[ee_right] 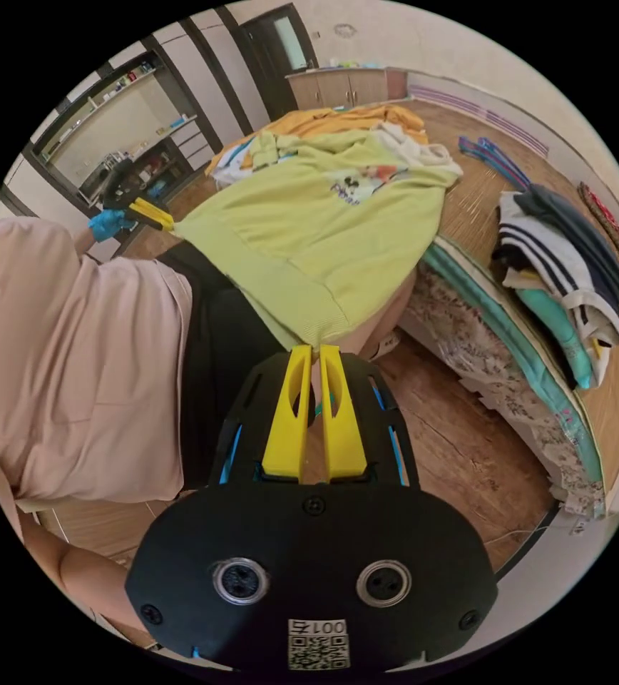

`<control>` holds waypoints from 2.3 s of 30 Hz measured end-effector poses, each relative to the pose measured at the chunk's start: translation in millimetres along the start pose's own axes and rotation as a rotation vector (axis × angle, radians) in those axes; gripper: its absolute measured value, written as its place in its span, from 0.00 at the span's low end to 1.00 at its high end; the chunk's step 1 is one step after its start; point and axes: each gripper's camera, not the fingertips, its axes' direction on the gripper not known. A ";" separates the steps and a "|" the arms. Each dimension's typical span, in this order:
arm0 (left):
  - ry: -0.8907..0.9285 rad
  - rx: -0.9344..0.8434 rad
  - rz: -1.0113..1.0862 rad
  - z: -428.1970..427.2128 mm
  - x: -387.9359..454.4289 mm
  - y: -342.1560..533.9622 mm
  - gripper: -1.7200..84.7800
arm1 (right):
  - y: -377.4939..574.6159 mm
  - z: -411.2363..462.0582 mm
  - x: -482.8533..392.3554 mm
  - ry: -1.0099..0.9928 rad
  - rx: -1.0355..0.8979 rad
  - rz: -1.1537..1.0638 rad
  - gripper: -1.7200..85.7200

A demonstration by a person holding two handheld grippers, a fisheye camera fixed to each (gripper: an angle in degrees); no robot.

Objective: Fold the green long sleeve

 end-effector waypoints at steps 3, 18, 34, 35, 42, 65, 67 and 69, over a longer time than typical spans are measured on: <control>0.032 -0.017 -0.019 18.1 -7.2 -5.8 0.00 | -5.3 11.8 3.1 0.002 -0.035 -0.007 0.04; 0.043 0.162 -0.145 -31.6 -46.1 27.0 0.01 | -19.1 -12.5 70.5 -0.084 0.052 0.027 0.03; -0.244 0.586 -0.473 -24.7 -131.4 -135.2 0.03 | -148.7 59.9 128.1 0.236 0.283 0.125 0.07; -0.258 0.598 -0.478 -26.1 -133.8 -144.9 0.03 | -155.4 63.4 130.8 0.238 0.285 0.127 0.08; -0.196 0.471 -0.329 -7.6 -156.8 -279.7 0.11 | -233.6 95.1 180.2 0.173 0.340 0.214 0.11; -0.494 0.281 -0.514 -20.5 -195.7 -358.2 0.00 | -327.5 137.4 196.9 0.121 0.402 0.138 0.03; -0.485 0.242 -0.559 -17.0 -210.7 -358.0 0.00 | -335.3 137.0 183.5 0.086 0.402 0.082 0.03; -0.494 0.202 -0.568 -8.9 -216.0 -360.5 0.00 | -339.3 137.6 170.0 0.073 0.400 0.020 0.03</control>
